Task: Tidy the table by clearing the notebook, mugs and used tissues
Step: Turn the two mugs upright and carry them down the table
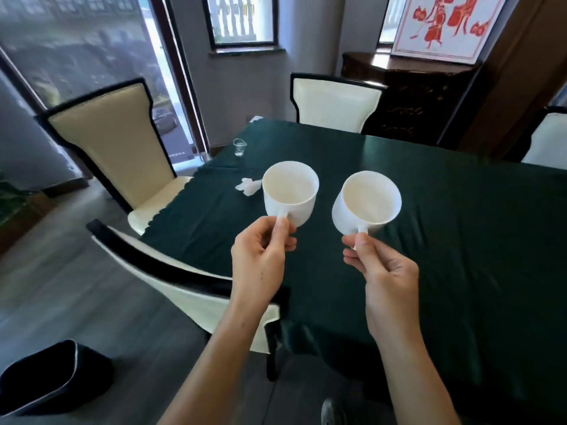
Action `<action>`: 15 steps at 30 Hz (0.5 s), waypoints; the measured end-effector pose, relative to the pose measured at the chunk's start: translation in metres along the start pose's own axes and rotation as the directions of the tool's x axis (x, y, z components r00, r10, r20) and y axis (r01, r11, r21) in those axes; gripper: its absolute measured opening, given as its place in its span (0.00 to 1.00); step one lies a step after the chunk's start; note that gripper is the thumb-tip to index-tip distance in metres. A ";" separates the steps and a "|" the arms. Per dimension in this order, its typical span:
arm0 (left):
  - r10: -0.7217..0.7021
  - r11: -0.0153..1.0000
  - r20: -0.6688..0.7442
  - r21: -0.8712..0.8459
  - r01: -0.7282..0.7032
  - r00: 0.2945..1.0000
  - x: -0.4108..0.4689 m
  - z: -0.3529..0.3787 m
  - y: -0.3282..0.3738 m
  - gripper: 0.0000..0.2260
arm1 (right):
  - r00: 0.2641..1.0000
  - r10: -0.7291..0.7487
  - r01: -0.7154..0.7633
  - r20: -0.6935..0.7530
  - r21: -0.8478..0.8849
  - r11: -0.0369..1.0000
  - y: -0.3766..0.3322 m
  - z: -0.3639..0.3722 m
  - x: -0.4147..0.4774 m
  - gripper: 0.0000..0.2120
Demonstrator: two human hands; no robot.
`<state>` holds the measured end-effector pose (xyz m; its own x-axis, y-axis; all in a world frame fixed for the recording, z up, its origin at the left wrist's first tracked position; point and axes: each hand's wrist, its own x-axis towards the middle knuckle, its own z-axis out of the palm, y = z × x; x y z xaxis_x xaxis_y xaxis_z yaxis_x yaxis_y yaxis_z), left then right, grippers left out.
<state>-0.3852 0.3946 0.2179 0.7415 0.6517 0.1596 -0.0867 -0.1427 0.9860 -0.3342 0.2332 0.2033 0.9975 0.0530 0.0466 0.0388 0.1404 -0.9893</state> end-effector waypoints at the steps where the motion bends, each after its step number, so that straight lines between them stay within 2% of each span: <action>1: 0.019 1.000 -0.008 0.002 -0.019 1.000 -0.001 -0.017 0.004 0.13 | 1.000 -0.011 0.011 0.010 0.001 1.000 -0.003 0.012 -0.010 0.10; 8: 0.081 0.997 -0.061 -0.004 -0.081 0.995 0.002 -0.116 0.014 0.13 | 0.993 -0.062 0.061 0.100 0.017 0.998 -0.010 0.087 -0.061 0.09; 15: 0.015 1.000 -0.152 0.005 -0.015 0.988 0.045 -0.183 0.003 0.13 | 0.979 -0.046 0.051 0.200 -0.019 0.999 -0.004 0.155 -0.052 0.11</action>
<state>-0.4742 0.5595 0.2368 0.6304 0.7551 0.1804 -0.0944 -0.1561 0.9832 -0.3951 0.3835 0.2263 0.9626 0.2435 0.1186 0.0905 0.1237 -0.9882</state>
